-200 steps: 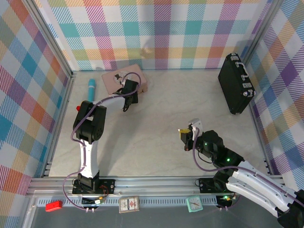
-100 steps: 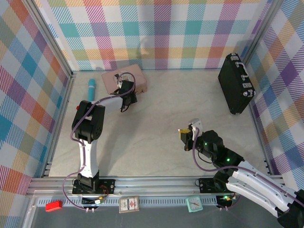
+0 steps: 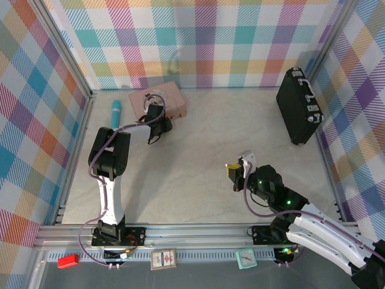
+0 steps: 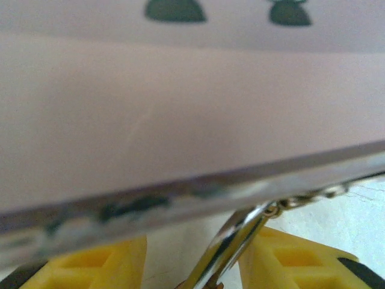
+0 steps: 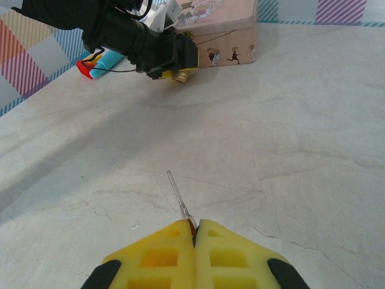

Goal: Unlock the padlock with the key

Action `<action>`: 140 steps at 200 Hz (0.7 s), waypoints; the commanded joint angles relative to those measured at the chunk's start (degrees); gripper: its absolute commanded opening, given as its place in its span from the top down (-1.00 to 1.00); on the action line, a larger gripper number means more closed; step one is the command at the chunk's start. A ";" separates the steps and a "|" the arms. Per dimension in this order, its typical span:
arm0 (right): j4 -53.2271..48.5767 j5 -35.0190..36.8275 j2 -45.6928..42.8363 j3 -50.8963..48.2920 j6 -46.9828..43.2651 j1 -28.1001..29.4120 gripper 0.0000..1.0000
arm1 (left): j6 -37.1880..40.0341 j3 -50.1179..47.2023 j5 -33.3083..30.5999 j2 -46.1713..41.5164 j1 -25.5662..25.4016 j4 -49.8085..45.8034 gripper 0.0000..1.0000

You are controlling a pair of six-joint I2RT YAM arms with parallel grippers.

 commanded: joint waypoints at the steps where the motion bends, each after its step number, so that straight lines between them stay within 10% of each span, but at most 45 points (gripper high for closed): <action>1: 2.33 -0.60 0.36 -0.23 -0.27 -0.01 1.00 | 0.86 0.32 2.58 0.08 1.11 1.76 0.21; 140: 2.26 0.71 1.86 -0.04 1.95 -0.14 1.00 | -5.52 -8.25 5.50 -4.91 0.55 9.58 0.78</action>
